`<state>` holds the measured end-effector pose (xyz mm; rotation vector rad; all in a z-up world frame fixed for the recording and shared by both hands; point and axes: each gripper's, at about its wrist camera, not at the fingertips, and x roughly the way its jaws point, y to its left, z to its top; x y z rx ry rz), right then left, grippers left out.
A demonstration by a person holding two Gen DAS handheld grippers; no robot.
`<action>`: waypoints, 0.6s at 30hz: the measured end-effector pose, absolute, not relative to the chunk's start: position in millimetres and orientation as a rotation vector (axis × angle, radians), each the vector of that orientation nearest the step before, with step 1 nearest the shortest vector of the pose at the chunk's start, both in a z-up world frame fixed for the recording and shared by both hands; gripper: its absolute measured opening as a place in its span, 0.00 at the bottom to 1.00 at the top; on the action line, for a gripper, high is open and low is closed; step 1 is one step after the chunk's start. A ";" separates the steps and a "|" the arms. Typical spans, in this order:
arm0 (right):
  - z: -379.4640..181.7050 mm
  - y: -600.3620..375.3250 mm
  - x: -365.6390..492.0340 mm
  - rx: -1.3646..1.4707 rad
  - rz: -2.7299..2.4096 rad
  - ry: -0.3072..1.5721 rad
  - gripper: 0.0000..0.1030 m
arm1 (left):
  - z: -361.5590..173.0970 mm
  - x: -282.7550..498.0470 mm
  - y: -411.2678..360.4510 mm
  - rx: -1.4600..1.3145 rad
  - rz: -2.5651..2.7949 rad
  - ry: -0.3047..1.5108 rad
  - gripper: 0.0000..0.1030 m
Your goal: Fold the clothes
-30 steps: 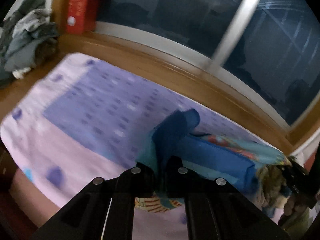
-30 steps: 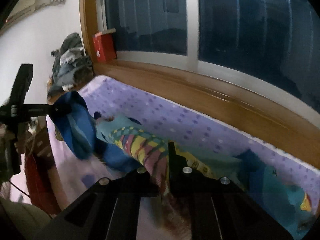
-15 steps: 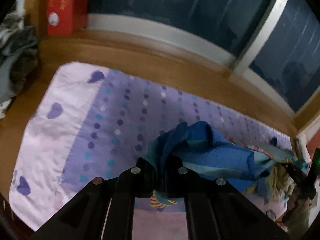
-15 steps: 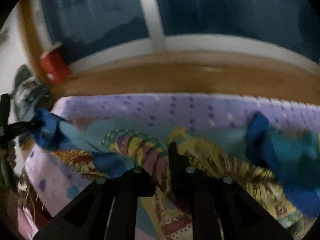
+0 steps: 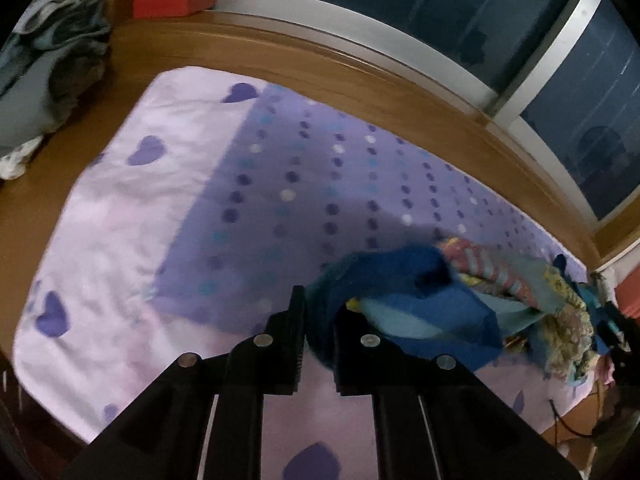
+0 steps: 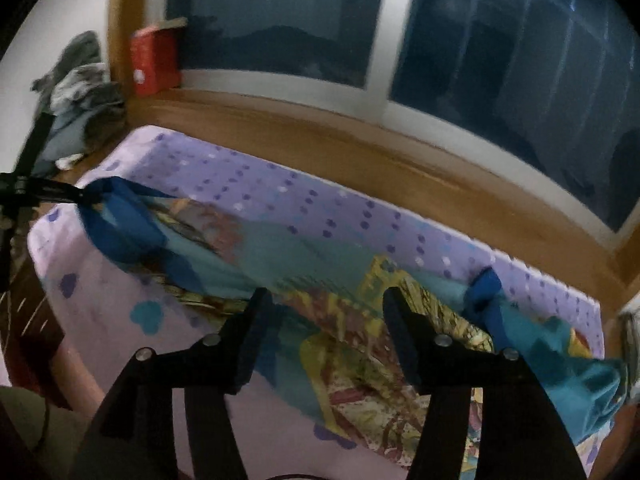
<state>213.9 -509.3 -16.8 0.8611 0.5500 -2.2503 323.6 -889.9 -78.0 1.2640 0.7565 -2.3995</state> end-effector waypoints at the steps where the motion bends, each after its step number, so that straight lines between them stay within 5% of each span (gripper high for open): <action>1: -13.9 -512.0 220.8 0.838 -2.216 0.541 0.59 | -78.0 329.5 -889.6 1.254 -2.396 0.765 0.09; 18: -117.6 -655.3 237.9 1.003 -2.045 0.676 0.60 | -116.2 302.6 -907.5 1.543 -2.596 0.811 0.10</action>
